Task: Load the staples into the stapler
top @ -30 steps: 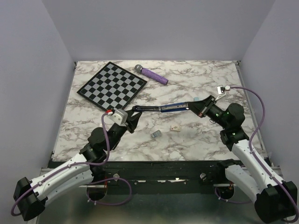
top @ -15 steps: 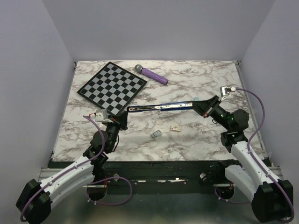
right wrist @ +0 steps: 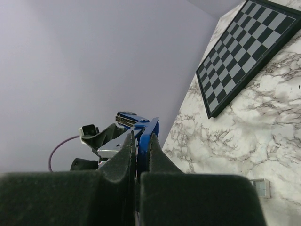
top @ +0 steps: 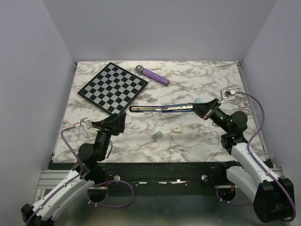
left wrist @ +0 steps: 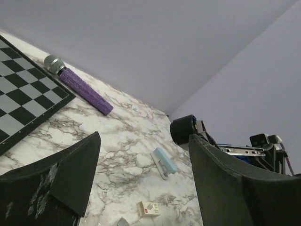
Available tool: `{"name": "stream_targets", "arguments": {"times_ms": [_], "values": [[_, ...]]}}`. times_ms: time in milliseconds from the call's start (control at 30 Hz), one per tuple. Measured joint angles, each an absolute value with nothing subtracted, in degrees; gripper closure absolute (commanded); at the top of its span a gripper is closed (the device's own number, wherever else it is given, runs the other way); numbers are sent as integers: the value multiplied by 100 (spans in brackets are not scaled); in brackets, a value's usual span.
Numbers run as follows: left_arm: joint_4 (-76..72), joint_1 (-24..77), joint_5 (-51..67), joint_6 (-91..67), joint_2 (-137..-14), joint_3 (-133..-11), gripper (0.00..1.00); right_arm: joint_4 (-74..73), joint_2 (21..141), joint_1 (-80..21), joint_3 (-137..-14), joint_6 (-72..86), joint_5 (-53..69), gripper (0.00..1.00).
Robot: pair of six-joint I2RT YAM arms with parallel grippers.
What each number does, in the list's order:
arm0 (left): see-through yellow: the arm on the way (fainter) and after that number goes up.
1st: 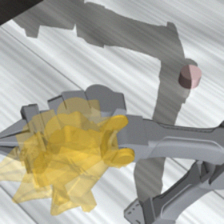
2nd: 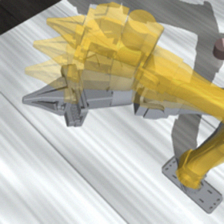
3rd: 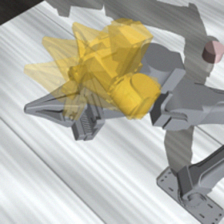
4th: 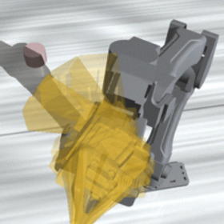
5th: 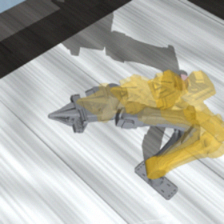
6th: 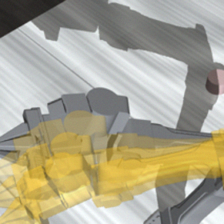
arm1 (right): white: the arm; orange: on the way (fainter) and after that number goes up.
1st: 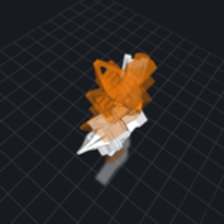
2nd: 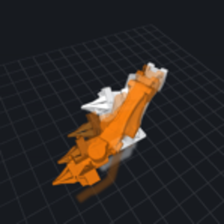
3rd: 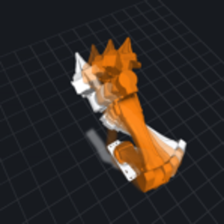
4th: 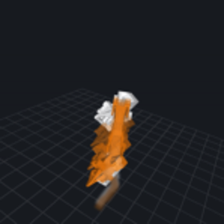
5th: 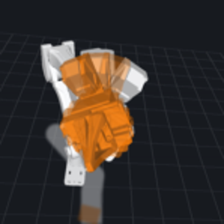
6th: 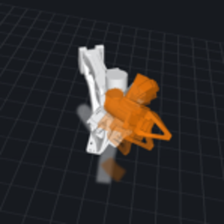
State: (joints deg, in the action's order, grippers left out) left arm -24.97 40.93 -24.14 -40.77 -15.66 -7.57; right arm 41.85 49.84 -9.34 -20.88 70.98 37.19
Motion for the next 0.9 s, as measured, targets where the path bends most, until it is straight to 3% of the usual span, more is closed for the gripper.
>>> {"name": "stream_targets", "arguments": {"times_ms": [133, 300, 667, 900], "values": [[-1627, 4091, -2665, -3990, -639, -864, 14, 4045, 4984, -930, -2088, 6930, 3603, 99], [-1057, 4082, -2530, -3391, -720, -1249, 14, 3933, 4984, -930, -2088, 6746, 3533, 99], [-1212, 4182, 539, -1074, -4252, -3828, 11, 3697, 4982, -930, -2091, 6445, 3542, 99], [-1138, 4525, 1542, -1, -5572, -4523, 10, 3695, 4904, -930, -2093, 6449, 3588, 99]]}}
